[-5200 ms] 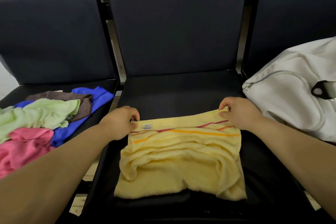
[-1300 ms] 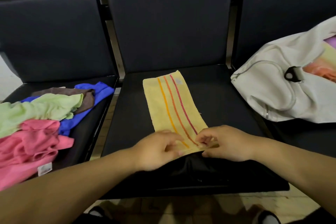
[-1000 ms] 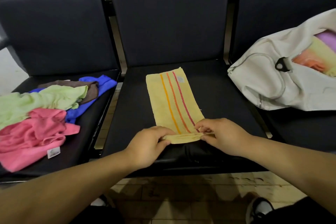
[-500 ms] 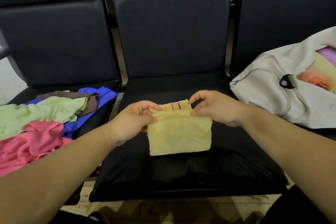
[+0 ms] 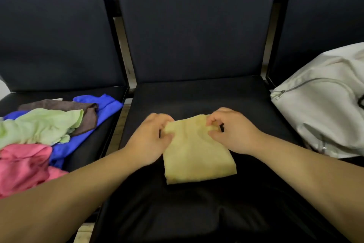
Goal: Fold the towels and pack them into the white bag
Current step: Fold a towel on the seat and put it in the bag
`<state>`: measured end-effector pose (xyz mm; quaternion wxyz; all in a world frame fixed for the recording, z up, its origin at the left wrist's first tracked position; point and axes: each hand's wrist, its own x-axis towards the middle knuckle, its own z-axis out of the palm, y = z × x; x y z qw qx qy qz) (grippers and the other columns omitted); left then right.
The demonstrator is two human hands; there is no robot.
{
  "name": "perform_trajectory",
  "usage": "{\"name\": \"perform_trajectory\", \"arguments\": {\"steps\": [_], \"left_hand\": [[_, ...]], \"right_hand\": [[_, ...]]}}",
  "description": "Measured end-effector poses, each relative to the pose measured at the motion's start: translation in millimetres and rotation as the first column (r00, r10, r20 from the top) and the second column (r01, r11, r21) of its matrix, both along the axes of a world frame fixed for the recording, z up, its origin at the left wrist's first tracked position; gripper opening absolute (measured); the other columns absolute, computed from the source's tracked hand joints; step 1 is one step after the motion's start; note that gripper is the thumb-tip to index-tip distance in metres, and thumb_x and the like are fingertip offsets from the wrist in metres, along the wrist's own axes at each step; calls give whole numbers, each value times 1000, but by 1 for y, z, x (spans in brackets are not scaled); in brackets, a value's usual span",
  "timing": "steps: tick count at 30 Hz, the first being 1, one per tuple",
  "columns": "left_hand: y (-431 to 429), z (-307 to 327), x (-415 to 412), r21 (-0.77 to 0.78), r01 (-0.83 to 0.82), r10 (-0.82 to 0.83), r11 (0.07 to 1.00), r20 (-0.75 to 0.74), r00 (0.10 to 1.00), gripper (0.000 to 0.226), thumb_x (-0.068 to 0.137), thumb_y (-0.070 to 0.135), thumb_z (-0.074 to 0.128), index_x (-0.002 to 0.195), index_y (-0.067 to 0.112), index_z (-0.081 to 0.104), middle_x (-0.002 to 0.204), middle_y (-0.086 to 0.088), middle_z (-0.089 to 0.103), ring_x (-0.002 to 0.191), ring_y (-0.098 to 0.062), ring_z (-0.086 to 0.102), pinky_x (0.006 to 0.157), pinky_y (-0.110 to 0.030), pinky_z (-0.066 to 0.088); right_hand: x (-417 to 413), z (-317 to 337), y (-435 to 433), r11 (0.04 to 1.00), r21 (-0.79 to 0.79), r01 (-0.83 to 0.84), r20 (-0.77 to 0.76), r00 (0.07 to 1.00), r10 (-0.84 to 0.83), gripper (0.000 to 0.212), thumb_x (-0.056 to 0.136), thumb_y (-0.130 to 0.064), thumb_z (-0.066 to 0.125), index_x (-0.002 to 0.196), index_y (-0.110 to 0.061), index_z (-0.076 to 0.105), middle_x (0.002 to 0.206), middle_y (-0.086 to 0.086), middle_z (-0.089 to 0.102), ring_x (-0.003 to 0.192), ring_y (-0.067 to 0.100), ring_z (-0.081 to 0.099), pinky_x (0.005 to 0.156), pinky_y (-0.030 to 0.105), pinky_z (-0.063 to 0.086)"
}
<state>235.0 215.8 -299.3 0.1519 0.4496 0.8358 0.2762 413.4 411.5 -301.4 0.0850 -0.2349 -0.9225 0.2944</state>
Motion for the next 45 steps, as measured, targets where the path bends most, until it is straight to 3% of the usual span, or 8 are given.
{"name": "perform_trajectory", "arguments": {"steps": [4,8,10,15,19,23,30,45], "left_hand": [[-20,-7,28,-123,305,-328,944,-277,903,37,91,50,50,124,36,61,120,17,55,115,-9,45,96,-31,37],[-37,-19,38,-267,389,-446,882,-202,872,46,92,61,43,132,39,52,129,20,52,123,-5,42,101,-28,33],[-45,-24,38,-310,403,-470,861,-180,864,57,89,69,40,139,41,46,136,23,46,129,-2,38,109,-30,32],[-56,-22,46,-251,380,-420,890,-134,897,51,92,47,58,141,43,47,138,22,51,130,-2,41,111,-32,35],[-63,-14,51,-133,326,-317,936,82,945,44,87,27,70,124,47,56,119,26,62,114,5,55,99,-21,44],[-60,-15,57,-22,131,-119,991,286,951,32,89,29,66,116,44,58,107,12,70,101,-10,66,95,-39,53],[-42,-13,56,8,29,-30,1000,303,952,21,104,23,47,116,40,50,111,8,63,104,-9,61,95,-39,52],[-9,-20,43,-84,-40,53,996,161,985,9,103,35,43,108,39,49,88,5,64,84,-14,63,80,-44,55]], "right_hand": [[22,7,-16,978,9,-207,-14,978,207,27,80,-27,76,101,-40,65,103,-22,51,98,-3,48,80,5,33],[43,-6,-30,908,16,-420,309,865,395,43,80,-36,74,121,-39,61,118,-24,56,109,-5,47,96,15,39],[53,-17,-33,913,73,-400,274,889,368,43,87,-35,71,128,-37,60,128,-23,56,119,0,47,105,22,39],[63,-25,-43,951,124,-284,198,946,257,26,94,-24,63,117,-36,67,112,-16,69,106,11,62,91,31,50],[65,5,-36,912,-401,-86,166,972,164,22,89,-18,74,105,-33,71,82,-15,70,76,5,63,76,22,50],[72,18,-32,701,-706,100,176,984,37,18,91,-9,71,105,-21,73,84,6,60,75,13,57,67,22,50],[78,20,-24,783,-622,16,164,980,110,47,81,-20,84,121,-38,64,116,-15,71,107,0,66,94,20,48],[49,-15,-20,800,-541,258,184,965,-187,7,96,-17,60,98,-24,62,96,8,64,76,20,63,56,31,59]]}}
